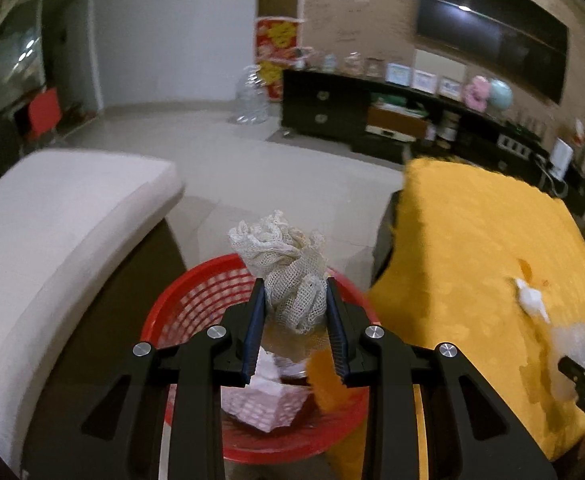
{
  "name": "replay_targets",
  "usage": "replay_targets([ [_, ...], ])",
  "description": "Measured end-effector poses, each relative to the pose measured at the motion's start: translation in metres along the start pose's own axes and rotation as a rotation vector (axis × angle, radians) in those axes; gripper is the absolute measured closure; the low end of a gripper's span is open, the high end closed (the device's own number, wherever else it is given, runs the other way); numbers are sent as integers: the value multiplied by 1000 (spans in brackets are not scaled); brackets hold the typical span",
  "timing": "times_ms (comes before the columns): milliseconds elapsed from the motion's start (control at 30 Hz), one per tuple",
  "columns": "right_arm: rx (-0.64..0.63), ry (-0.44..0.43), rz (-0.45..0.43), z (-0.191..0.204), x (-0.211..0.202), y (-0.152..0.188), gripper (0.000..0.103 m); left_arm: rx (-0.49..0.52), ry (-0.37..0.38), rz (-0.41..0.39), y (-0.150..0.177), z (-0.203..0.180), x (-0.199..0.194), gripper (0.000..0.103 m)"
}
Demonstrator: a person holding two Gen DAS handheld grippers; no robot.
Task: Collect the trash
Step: 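Carry beige cloth and plastic bag over the red wastebasket with both tools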
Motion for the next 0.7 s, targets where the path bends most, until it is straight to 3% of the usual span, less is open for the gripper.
replay_targets([
  [200, -32, -77, -34, 36, 4, -32, 57, -58, -47, 14, -7, 23, 9, 75],
  [367, -58, -163, -64, 72, 8, -66, 57, -73, -76, 87, 0, 32, 23, 75],
  [700, -89, -214, -93, 105, 10, -101, 57, -131, -94, 195, 10, 51, 42, 73],
])
Point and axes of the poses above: each gripper's, at about its wrist camera, not at the fingertips, and x roughly the way its jaws point, z to its left, y to its underside, the point moved 5 cm from there along x, roughly the way its jaws point, and after that the axes turned 12 degrees about -x, right-handed, at the moved point
